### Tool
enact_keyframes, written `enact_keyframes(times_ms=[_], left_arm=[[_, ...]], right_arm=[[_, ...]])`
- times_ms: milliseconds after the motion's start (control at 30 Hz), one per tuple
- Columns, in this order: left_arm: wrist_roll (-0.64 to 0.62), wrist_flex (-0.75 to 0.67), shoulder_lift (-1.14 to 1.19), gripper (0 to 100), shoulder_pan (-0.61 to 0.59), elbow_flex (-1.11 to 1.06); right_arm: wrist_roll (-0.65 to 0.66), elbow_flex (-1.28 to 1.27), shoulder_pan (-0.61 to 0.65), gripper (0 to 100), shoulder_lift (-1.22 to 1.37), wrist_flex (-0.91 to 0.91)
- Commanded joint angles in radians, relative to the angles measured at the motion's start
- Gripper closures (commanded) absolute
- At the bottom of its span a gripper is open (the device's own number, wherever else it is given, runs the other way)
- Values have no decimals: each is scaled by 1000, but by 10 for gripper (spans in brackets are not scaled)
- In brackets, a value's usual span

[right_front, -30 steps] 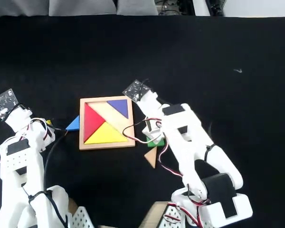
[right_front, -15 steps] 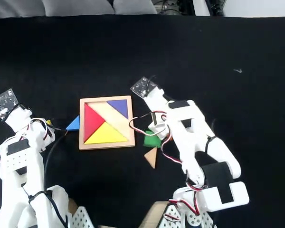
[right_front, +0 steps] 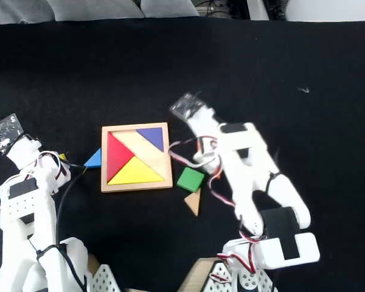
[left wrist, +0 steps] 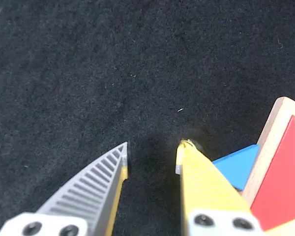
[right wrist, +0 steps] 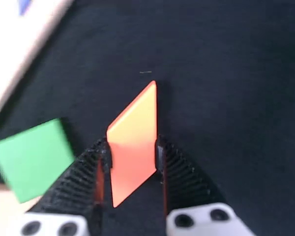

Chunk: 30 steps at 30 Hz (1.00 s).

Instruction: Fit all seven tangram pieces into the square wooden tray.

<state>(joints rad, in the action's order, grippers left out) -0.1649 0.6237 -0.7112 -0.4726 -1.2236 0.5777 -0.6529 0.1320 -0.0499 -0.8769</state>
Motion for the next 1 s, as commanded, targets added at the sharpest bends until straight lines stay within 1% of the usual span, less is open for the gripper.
enact_keyframes(times_ms=[0,100,200,300,467,533,700,767,833,967], left_arm=[[3,-15,-9,830,-4,4],[3,-15,-9,830,-4,4],[3,-15,-9,830,-1,4],[3,-14,-9,830,1,4],[3,-11,-9,830,-4,4],[3,-11,-11,830,-4,4],[3,-11,-11,830,-1,4],[3,-9,-11,830,-1,4],[3,-9,-12,830,-1,4],[3,-9,-12,830,-2,4]], right_arm=[[-107,117,-97,985,1,-20],[-276,133,-138,988,4,-25],[-465,133,-121,987,18,-64],[-542,139,-68,987,18,-123],[-565,137,31,987,-39,-160],[-565,150,35,987,-99,-184],[-560,285,37,987,-328,-359],[-560,305,40,987,-380,-393],[-560,309,40,987,-384,-402],[-559,314,40,986,-312,-407]])
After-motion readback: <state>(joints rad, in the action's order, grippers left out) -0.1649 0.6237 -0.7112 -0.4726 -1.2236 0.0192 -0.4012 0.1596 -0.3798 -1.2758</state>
